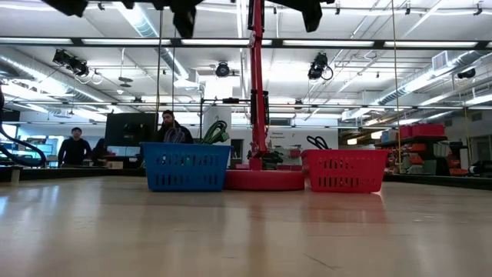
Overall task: Pick & Place USB Port
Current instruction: Put the black charger cable into the orange bin
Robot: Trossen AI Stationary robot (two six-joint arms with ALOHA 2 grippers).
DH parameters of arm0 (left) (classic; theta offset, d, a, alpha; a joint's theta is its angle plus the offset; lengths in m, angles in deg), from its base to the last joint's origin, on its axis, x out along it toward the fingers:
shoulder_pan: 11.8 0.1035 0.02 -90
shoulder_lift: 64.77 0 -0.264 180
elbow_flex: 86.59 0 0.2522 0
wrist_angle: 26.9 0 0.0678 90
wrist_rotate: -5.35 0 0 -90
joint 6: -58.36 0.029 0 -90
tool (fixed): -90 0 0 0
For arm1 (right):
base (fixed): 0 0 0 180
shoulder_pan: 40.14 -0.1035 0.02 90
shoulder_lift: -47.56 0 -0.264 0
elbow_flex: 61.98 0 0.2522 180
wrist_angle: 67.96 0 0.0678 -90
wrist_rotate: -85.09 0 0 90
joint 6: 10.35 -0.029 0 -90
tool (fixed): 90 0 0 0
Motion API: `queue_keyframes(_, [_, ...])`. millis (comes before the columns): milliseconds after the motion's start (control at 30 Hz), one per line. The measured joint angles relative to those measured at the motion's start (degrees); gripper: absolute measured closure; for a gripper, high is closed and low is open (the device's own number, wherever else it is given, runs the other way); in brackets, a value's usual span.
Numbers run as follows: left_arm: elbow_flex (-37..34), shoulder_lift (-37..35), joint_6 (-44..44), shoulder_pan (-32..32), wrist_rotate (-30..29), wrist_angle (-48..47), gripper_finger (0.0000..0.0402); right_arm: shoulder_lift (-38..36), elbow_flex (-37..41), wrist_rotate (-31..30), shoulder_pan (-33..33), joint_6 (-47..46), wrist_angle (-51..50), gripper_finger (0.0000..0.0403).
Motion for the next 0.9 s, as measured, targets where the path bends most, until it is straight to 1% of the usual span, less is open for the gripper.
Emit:
queue_keyframes(167, [3.7, 4.4, 1.4, 1.9, 2.7, -0.2, 0.0398, 0.5, 0.0, 4.5, 0.1, 0.9, 2.1, 0.0327])
queue_keyframes(333, [5.0, 6.1, 1.8, 3.1, 3.8, -0.9, 0.0398, 0.5, 0.0, 5.1, 0.1, 1.2, 1.9, 0.0327])
queue_keyframes(400, [5.1, 5.6, 4.4, 3.6, 2.8, -2.8, 0.0398, 0.5, 0.0, 4.7, 0.1, 2.0, 0.4, 0.0327])
queue_keyframes(467, [5.0, 3.3, 6.0, 3.8, -0.6, -6.5, 0.0398, 0.4, 0.0, 1.6, 0.1, 2.4, -2.0, 0.0327])
queue_keyframes(533, [4.9, 1.1, 6.2, 4.4, -2.7, -8.0, 0.0398, 0.0, -0.1, -0.8, 0.1, 2.3, -3.8, 0.0327])
queue_keyframes(600, [5.1, -0.5, 5.9, 4.5, -3.7, -8.5, 0.0398, 0.1, -0.1, 0.6, 0.0, 2.1, -4.9, 0.0327])
queue_keyframes(700, [5.1, -0.6, 5.7, 4.5, -2.8, -8.8, 0.0398, 0.3, 0.0, 3.8, -0.2, 2.4, -4.5, 0.0327])
queue_keyframes(767, [5.1, 0.0, 5.5, 4.4, -1.6, -8.9, 0.0398, 0.2, 0.0, 4.3, 0.0, 2.8, -3.5, 0.0327])
queue_keyframes(900, [5.1, 0.5, 5.3, 4.4, -1.4, -9.1, 0.0398, 0.2, 0.0, 4.5, 0.0, 4.7, -1.9, 0.0327])
